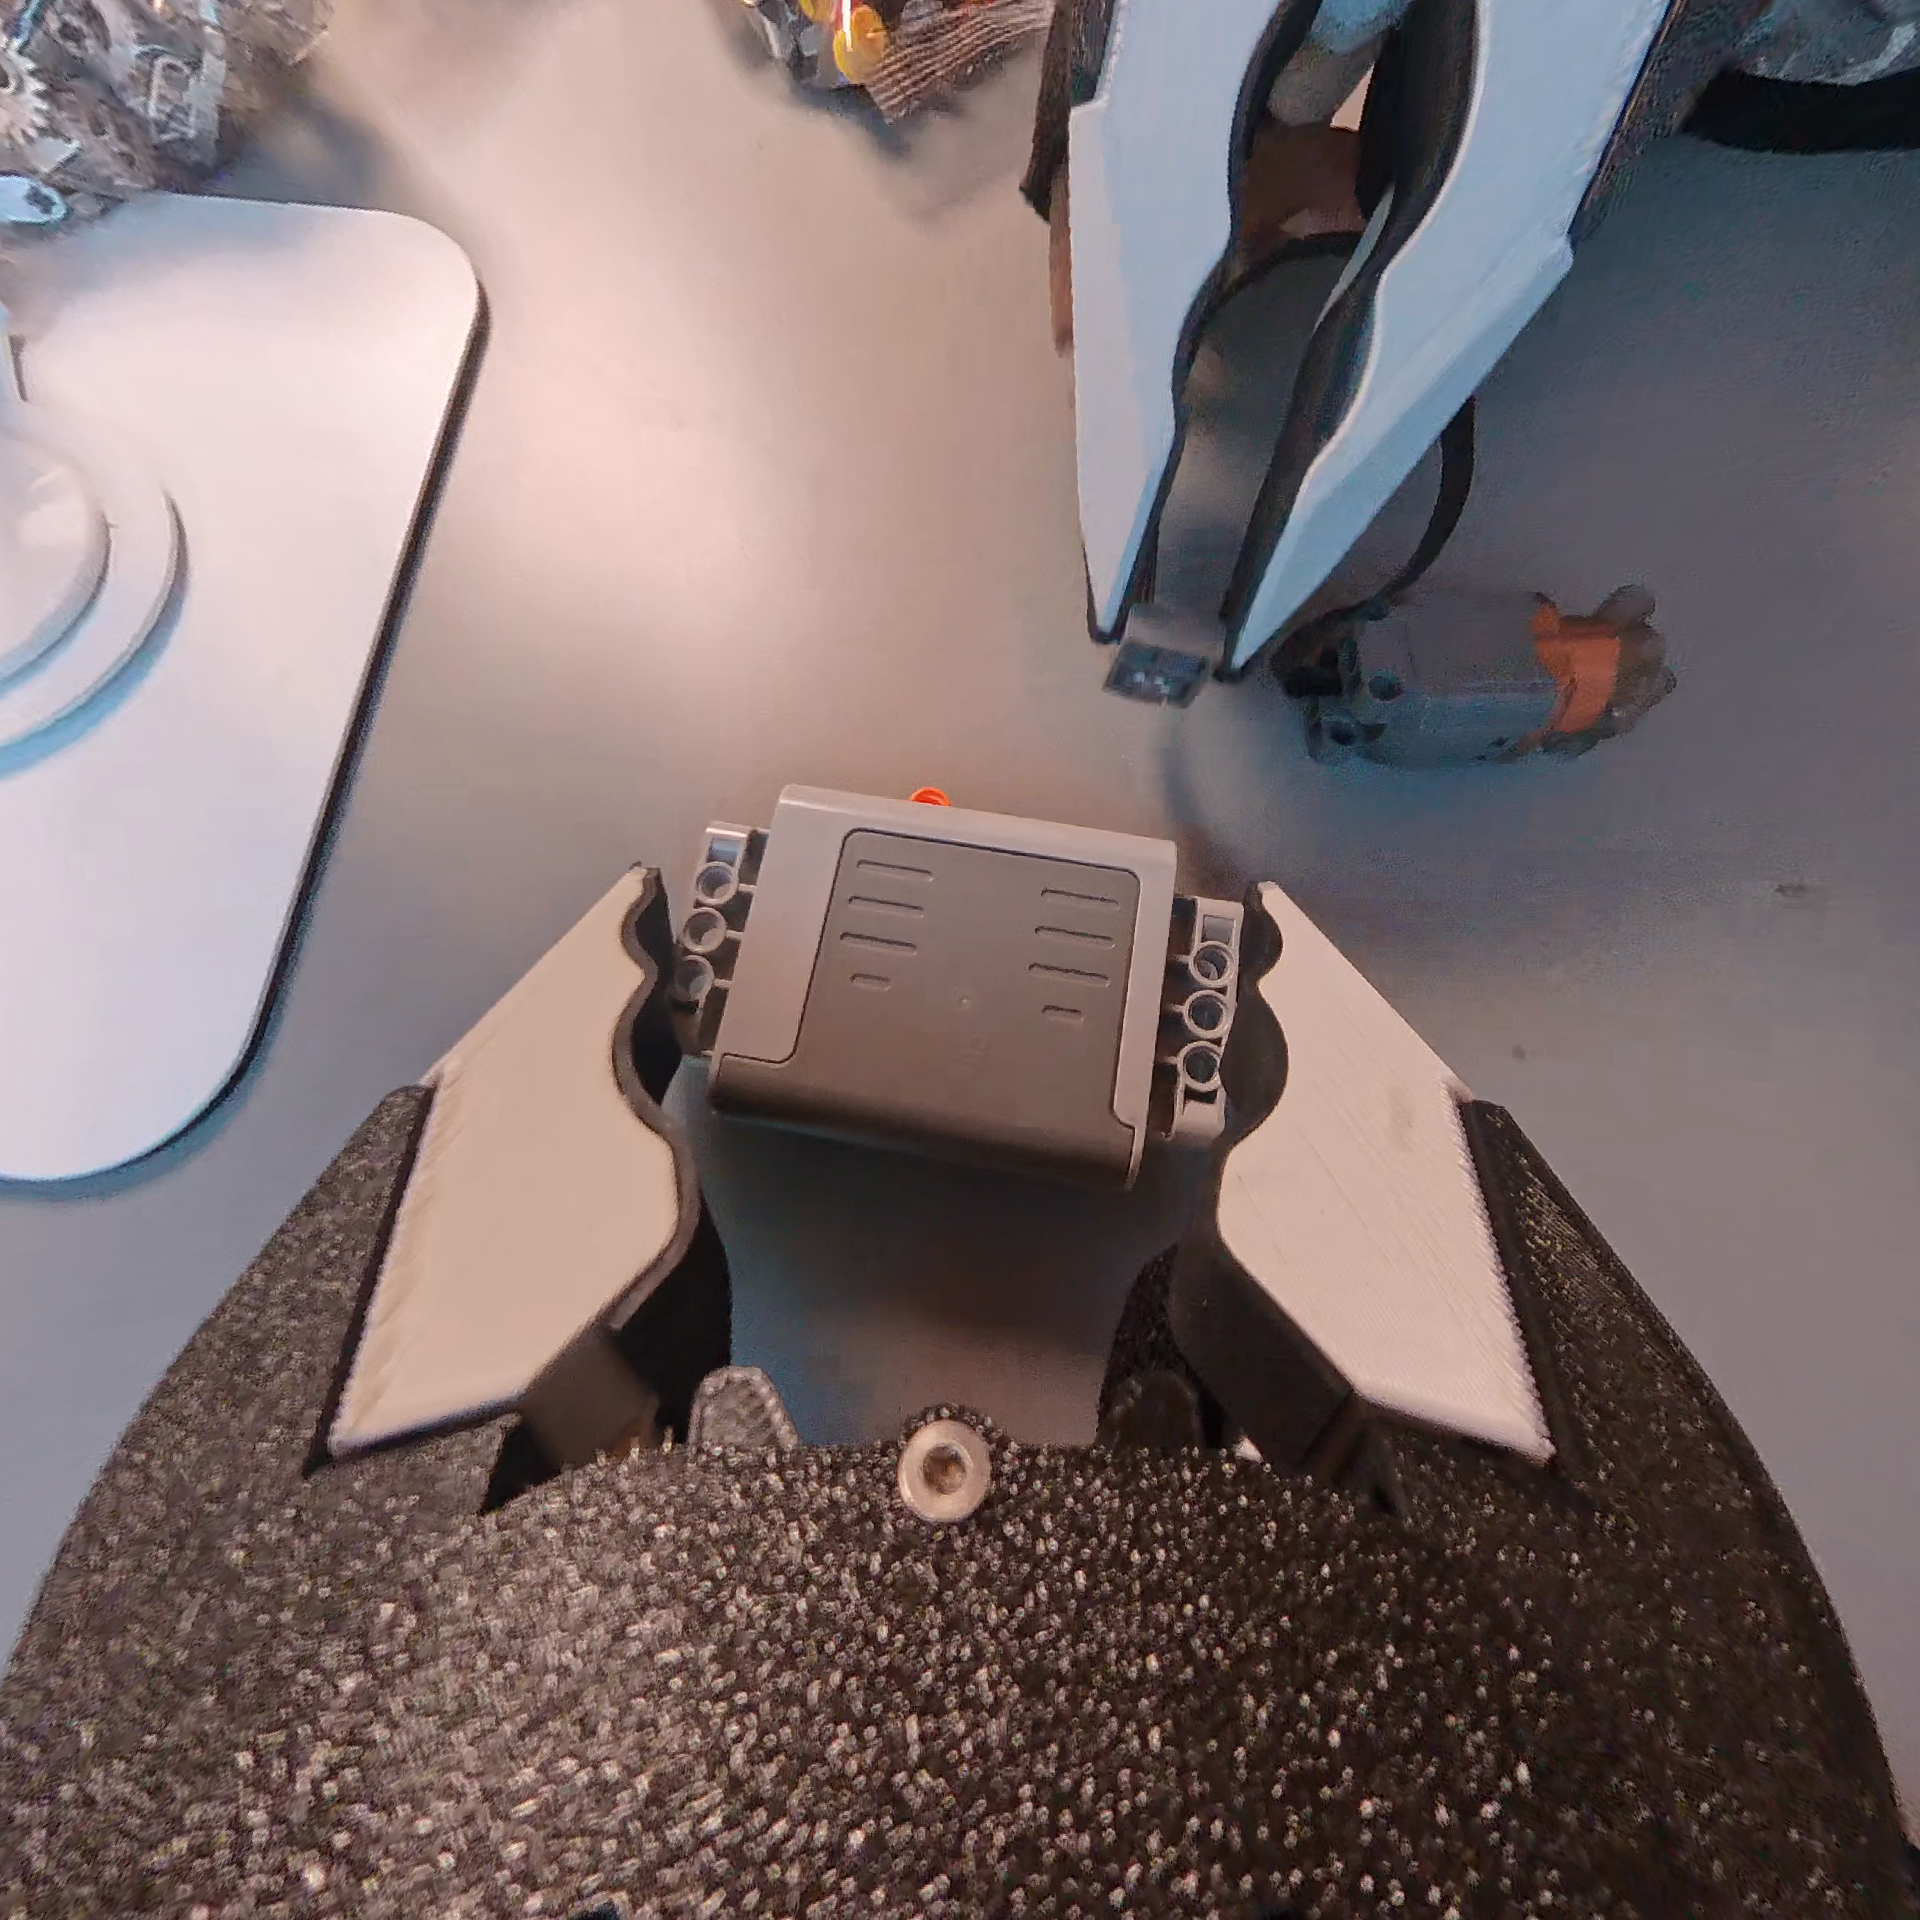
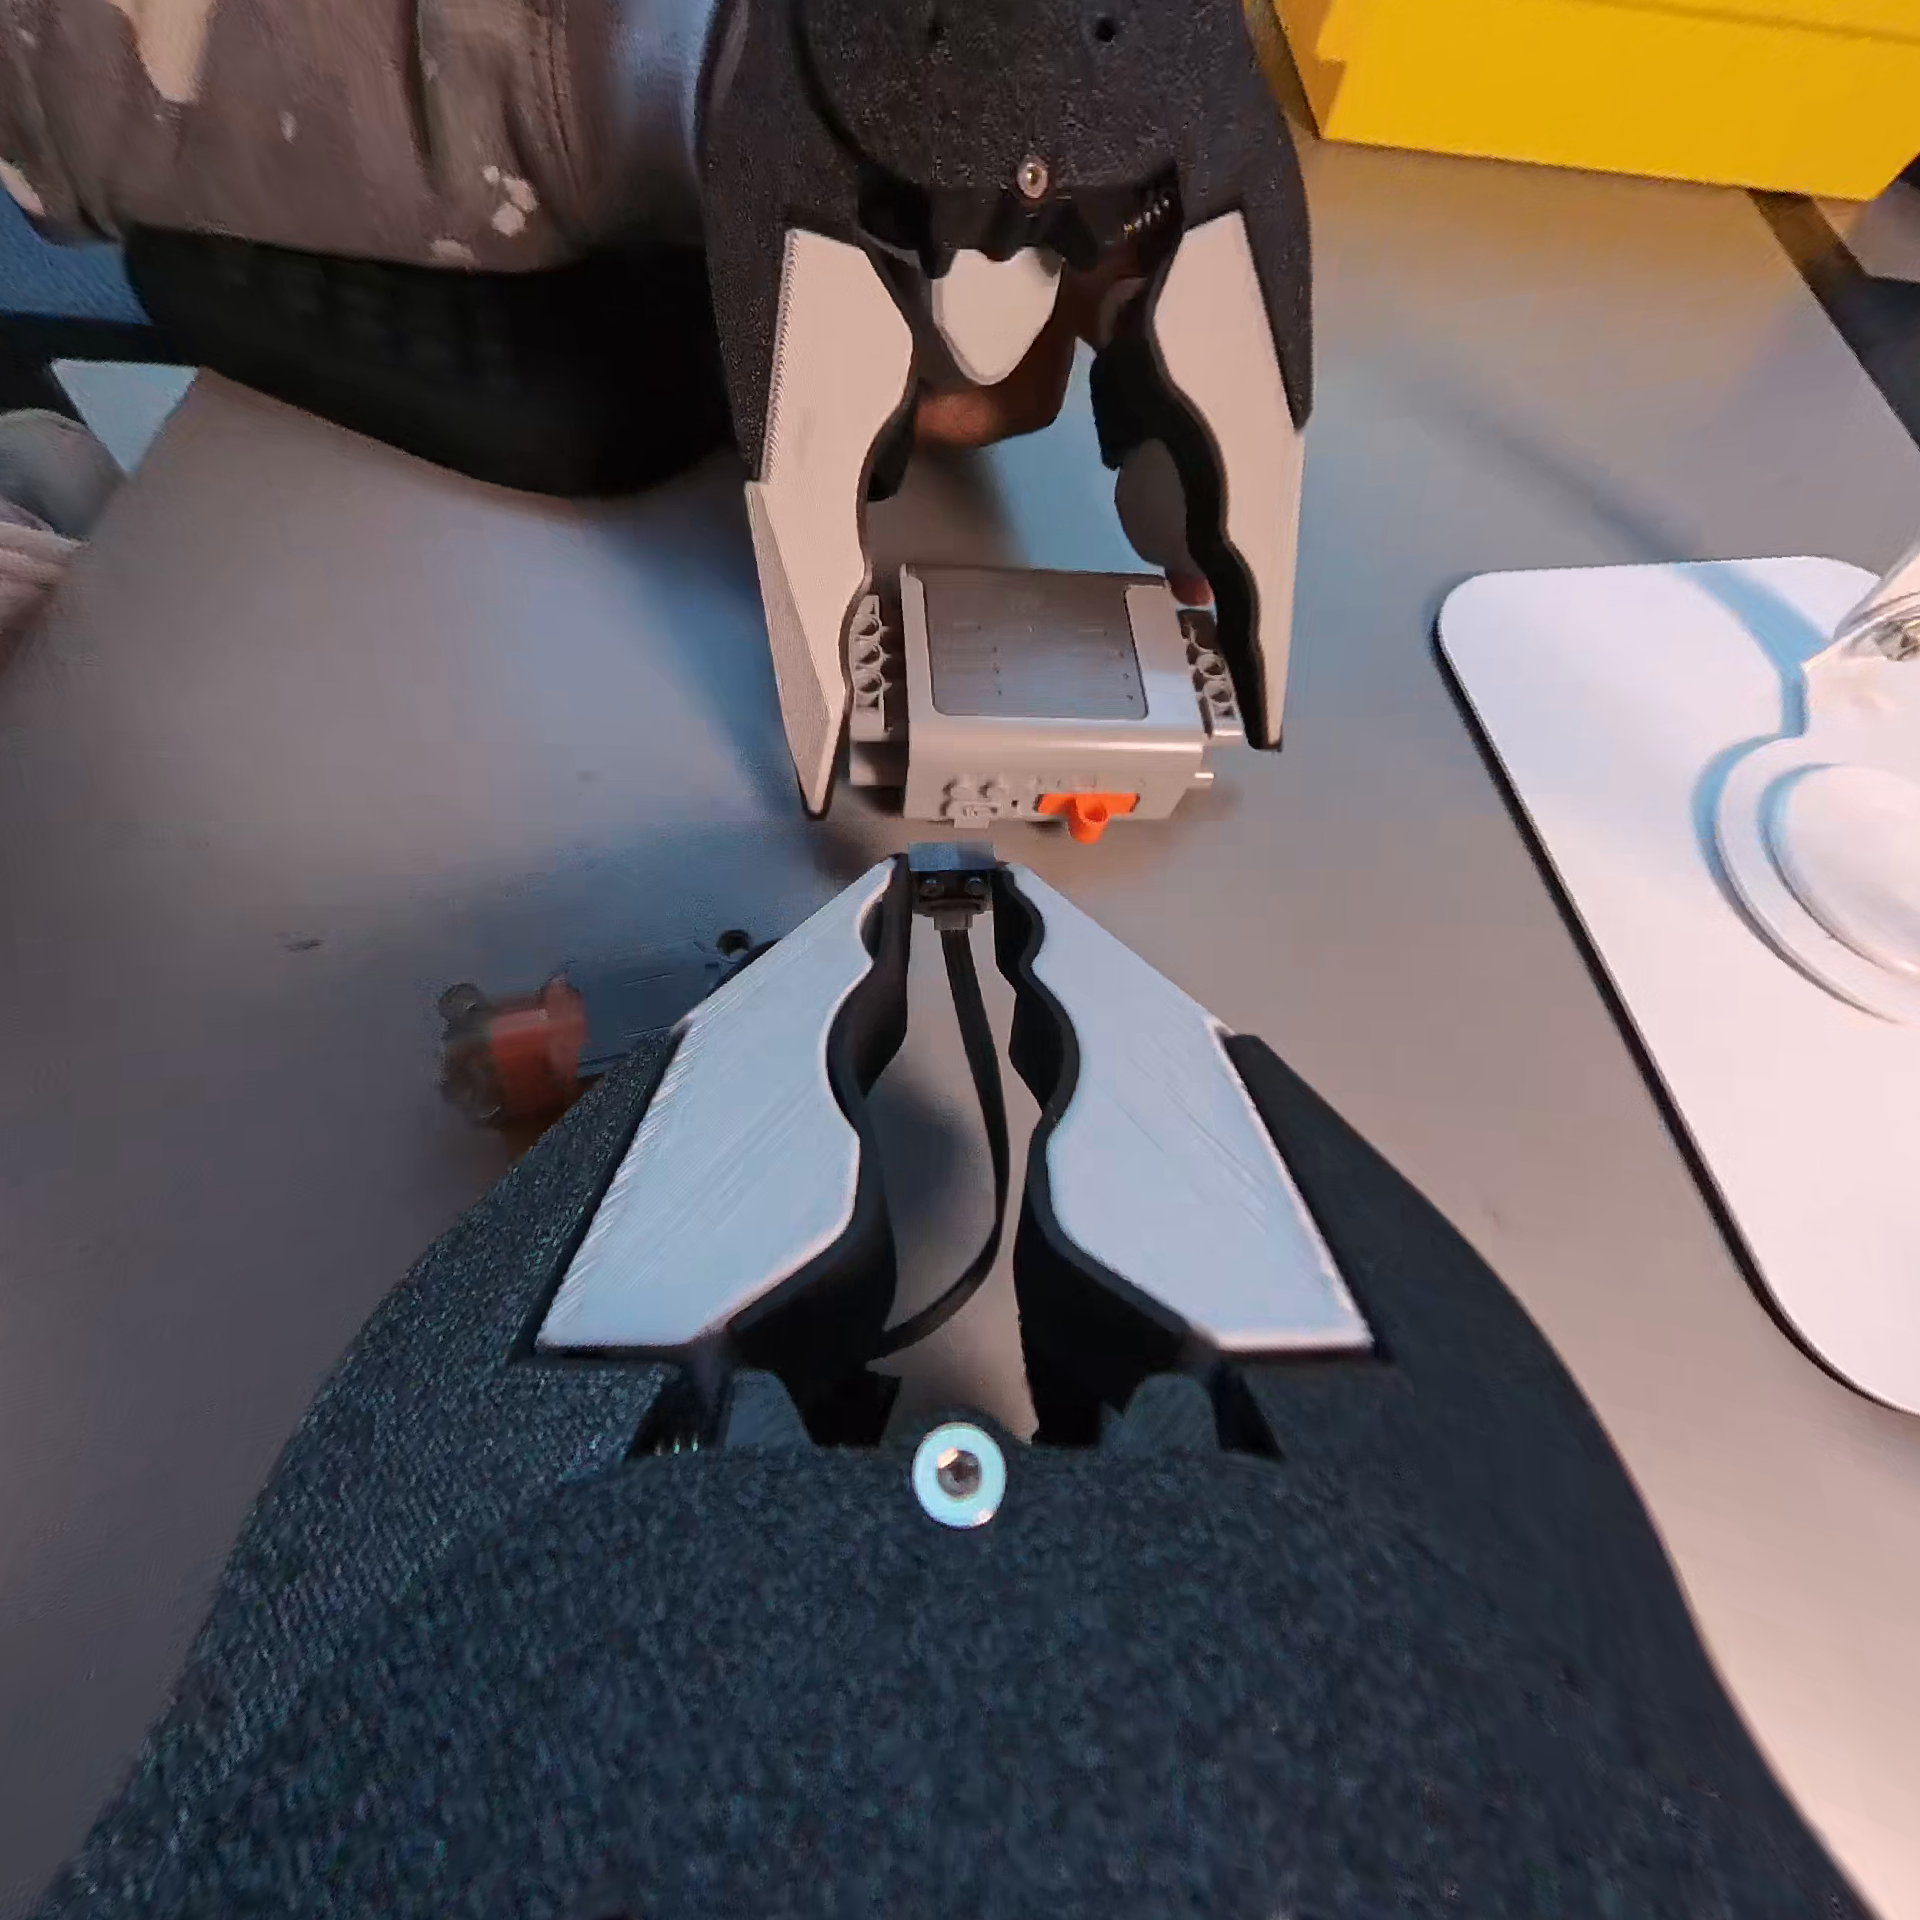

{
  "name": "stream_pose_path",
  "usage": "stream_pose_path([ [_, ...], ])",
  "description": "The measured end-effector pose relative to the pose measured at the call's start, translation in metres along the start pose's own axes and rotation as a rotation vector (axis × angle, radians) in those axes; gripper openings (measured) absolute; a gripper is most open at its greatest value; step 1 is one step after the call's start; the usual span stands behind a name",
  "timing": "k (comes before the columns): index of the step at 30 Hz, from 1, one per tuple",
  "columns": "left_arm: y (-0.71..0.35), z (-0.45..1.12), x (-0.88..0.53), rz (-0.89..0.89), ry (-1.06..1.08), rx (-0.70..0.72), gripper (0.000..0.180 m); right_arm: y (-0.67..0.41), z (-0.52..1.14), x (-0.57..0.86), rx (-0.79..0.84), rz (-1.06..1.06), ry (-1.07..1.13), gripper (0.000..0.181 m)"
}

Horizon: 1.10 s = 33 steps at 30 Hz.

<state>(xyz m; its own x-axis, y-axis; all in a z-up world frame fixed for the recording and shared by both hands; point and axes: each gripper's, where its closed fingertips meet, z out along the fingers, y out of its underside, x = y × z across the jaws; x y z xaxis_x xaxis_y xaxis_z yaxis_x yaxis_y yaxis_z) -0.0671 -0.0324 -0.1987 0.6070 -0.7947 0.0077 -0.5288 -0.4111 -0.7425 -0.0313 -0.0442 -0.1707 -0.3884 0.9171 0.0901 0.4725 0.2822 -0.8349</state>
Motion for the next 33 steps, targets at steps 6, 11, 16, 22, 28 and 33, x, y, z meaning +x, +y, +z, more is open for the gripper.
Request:
stream_pose_path([
  [6,-0.005,-0.004,0.001,-0.057,0.045,0.058,0.104,0.006,-0.010,0.020,0.001,0.065,0.048,0.015],
  [11,-0.026,-0.021,0.003,-0.157,0.142,0.214,0.104,0.016,-0.007,0.022,-0.046,0.064,0.062,0.015],
  [16,-0.056,-0.047,0.007,-0.214,0.238,0.421,0.104,-0.003,-0.021,0.020,0.089,0.054,0.041,0.015],
  [22,-0.083,-0.067,0.013,-0.258,0.317,0.609,0.104,-0.056,-0.071,0.017,0.536,0.168,-0.112,0.015],
  [28,-0.103,-0.073,0.018,-0.299,0.353,0.715,0.104,-0.078,-0.107,0.017,0.850,0.376,-0.380,0.015],
  [33,-0.114,-0.076,0.030,-0.290,0.380,0.764,0.104,-0.086,-0.121,0.012,0.967,0.437,-0.530,0.014],
])
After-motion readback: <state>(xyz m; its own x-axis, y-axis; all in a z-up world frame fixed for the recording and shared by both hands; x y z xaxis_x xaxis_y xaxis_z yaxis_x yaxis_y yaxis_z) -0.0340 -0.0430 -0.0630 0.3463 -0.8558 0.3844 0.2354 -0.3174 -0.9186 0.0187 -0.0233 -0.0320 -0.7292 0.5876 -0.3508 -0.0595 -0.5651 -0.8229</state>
